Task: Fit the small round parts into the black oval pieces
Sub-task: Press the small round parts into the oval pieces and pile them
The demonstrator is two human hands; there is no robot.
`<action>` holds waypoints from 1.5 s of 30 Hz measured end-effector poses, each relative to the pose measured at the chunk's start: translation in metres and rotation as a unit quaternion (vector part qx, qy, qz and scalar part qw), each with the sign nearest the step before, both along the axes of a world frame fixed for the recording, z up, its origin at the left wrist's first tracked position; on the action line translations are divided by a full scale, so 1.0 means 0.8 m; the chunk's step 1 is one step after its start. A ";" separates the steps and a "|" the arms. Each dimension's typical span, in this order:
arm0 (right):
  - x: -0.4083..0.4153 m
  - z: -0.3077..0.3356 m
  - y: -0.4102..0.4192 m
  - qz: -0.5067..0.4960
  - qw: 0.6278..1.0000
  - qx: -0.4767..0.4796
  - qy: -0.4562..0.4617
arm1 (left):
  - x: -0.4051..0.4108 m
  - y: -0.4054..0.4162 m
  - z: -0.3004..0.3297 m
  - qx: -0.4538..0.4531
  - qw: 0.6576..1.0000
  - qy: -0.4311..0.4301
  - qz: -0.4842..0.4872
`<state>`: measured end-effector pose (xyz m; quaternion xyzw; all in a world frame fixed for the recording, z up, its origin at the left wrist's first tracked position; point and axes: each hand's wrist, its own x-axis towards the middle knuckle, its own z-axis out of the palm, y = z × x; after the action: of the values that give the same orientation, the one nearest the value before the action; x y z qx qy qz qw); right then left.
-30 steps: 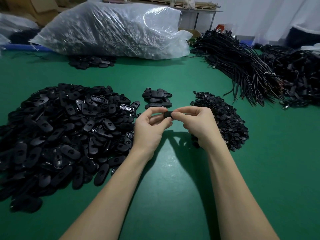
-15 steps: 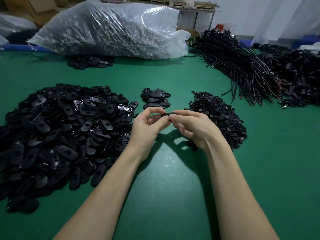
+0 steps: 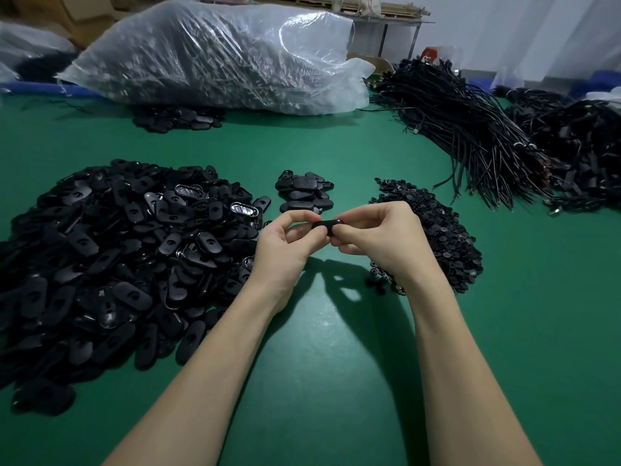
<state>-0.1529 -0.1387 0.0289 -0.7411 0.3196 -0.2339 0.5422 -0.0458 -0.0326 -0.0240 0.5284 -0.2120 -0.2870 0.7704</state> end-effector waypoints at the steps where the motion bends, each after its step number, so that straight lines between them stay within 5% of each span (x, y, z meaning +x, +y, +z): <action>1: -0.001 0.000 0.000 0.002 1.000 0.004 -0.003 | -0.001 0.000 0.000 0.005 1.000 -0.006 -0.002; 13: -0.003 -0.005 -0.001 0.008 1.000 -0.020 0.021 | -0.007 0.001 0.003 0.058 0.996 -0.065 -0.002; 25: 0.001 -0.021 0.000 -0.035 0.986 -0.139 0.079 | -0.011 -0.005 -0.002 0.140 0.974 -0.168 0.062; 32: 0.013 -0.019 0.003 0.026 0.973 -0.229 0.027 | -0.011 -0.006 0.004 0.062 0.995 -0.017 0.076; 39: 0.048 -0.023 -0.001 -0.036 0.946 -0.318 0.049 | -0.003 -0.012 0.005 0.006 0.991 0.096 0.098; 45: 0.127 -0.024 -0.026 -0.040 0.934 -0.344 0.084 | -0.003 -0.013 0.007 0.003 0.989 0.116 0.095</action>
<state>-0.0513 -0.1593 0.0098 -0.8858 0.2931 -0.2882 0.2154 -0.0481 -0.0428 -0.0182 0.5119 -0.0687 -0.2723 0.8118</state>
